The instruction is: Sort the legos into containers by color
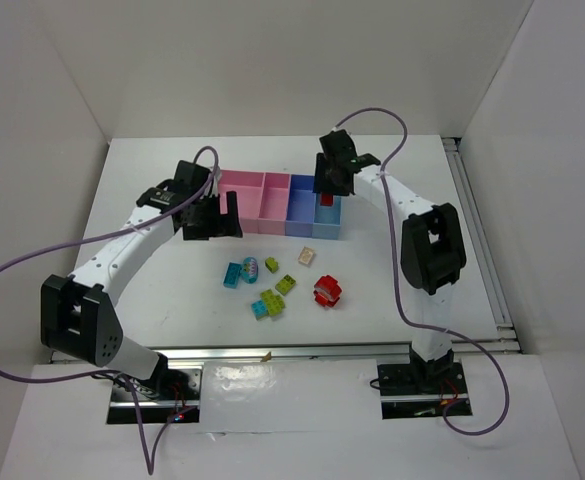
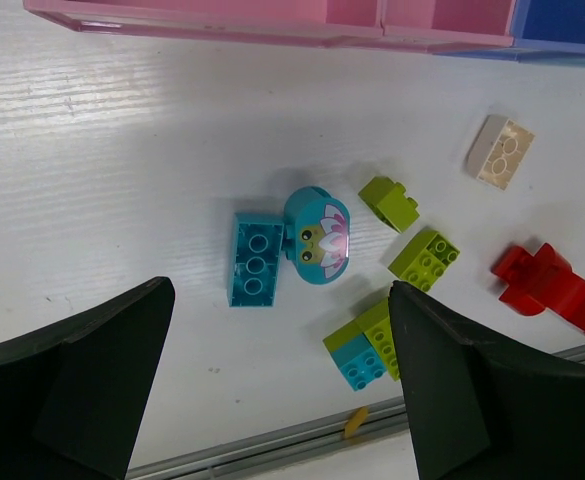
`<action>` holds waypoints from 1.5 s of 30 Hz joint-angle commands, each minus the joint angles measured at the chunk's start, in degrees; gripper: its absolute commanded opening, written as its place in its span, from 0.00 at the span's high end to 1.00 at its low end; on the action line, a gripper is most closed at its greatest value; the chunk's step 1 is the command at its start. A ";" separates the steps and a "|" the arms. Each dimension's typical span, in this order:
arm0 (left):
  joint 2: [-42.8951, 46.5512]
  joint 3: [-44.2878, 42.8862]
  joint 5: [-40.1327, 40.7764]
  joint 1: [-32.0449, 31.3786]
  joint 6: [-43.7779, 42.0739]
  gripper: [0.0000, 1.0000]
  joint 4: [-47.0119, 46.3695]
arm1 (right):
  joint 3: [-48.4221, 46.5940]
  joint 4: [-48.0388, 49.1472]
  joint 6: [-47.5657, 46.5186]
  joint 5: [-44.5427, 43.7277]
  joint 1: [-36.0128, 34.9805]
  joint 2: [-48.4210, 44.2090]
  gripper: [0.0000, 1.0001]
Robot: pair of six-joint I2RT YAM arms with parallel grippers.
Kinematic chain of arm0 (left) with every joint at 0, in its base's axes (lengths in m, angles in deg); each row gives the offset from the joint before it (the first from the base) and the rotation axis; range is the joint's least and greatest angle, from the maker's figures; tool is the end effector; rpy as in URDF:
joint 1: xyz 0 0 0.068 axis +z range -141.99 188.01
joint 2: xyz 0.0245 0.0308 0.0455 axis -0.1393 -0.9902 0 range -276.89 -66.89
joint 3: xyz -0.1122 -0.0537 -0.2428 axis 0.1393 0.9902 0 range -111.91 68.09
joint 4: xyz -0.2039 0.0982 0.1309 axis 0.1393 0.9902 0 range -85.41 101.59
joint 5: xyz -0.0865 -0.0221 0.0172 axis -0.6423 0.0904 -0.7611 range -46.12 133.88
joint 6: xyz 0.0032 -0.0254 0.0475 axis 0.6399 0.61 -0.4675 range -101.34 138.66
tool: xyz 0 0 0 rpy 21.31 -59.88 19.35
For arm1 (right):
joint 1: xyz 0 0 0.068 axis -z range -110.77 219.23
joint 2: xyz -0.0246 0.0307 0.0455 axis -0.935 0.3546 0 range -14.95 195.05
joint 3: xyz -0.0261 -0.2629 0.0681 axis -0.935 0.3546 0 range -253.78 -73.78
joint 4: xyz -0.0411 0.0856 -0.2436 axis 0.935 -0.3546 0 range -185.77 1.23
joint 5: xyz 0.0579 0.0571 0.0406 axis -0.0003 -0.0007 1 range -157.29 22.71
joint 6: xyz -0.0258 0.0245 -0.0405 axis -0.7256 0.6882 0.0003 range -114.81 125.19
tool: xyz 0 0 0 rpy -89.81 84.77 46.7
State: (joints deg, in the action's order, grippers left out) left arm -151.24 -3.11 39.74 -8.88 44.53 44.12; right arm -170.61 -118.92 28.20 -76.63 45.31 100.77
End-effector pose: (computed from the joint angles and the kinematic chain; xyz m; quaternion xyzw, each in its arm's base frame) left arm 0.2984 -0.0933 0.2917 -0.0626 0.9448 -0.1484 0.2852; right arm 0.4204 0.1801 0.2465 0.0211 0.9339 0.0688 0.3503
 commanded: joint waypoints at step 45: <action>1.30 -4.30 0.63 -1.22 -2.31 0.01 -1.38 | 38.74 -9.40 -8.25 6.98 -22.04 -40.14 0.16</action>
State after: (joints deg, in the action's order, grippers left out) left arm -151.37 -6.19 40.61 -9.82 42.80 43.53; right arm -131.84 -127.03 19.26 -66.60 23.34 60.62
